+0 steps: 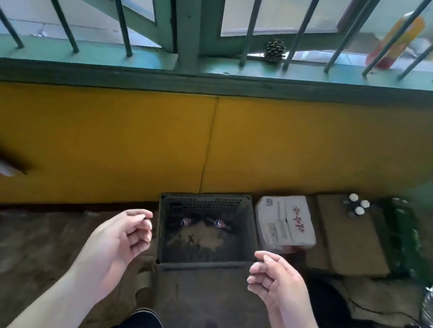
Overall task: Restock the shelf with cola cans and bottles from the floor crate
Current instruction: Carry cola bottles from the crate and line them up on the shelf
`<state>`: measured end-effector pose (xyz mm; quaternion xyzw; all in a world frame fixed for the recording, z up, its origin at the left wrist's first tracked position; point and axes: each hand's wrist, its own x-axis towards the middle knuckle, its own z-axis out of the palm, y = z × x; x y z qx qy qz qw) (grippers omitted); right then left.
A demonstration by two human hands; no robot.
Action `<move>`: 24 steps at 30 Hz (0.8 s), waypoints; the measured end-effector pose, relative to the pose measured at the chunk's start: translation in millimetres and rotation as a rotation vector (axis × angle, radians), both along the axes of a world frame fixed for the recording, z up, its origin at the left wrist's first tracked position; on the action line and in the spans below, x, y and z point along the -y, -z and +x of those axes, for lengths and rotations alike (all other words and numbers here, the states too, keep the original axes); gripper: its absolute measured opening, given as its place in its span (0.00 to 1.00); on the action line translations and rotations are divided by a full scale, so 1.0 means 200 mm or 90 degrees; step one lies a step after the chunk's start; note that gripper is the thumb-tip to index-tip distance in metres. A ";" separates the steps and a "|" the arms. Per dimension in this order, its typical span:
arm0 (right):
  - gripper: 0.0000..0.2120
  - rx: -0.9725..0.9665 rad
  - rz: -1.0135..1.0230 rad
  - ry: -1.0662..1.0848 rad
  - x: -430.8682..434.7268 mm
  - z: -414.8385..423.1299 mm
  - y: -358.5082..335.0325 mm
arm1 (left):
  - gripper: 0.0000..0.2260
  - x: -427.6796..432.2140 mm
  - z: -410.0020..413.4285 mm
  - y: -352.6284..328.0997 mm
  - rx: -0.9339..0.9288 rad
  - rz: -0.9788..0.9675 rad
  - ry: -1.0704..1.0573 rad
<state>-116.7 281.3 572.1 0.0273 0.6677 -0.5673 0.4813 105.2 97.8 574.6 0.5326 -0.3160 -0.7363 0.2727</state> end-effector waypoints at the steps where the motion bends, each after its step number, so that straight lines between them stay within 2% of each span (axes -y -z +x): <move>1: 0.10 0.010 0.010 0.020 0.04 0.01 0.01 | 0.11 0.06 -0.02 0.00 -0.003 0.003 0.010; 7: 0.10 0.042 0.023 0.126 0.35 0.08 0.01 | 0.09 0.45 -0.10 -0.02 0.004 0.022 0.128; 14: 0.11 0.009 0.029 0.113 0.60 0.18 0.06 | 0.08 0.79 -0.19 0.10 0.031 0.064 0.258; 20: 0.11 0.062 0.071 0.116 0.66 0.17 0.34 | 0.08 0.82 -0.26 0.30 0.058 0.127 0.289; 24: 0.11 0.119 0.115 0.060 0.72 0.12 0.65 | 0.09 0.73 -0.25 0.47 0.079 0.151 0.286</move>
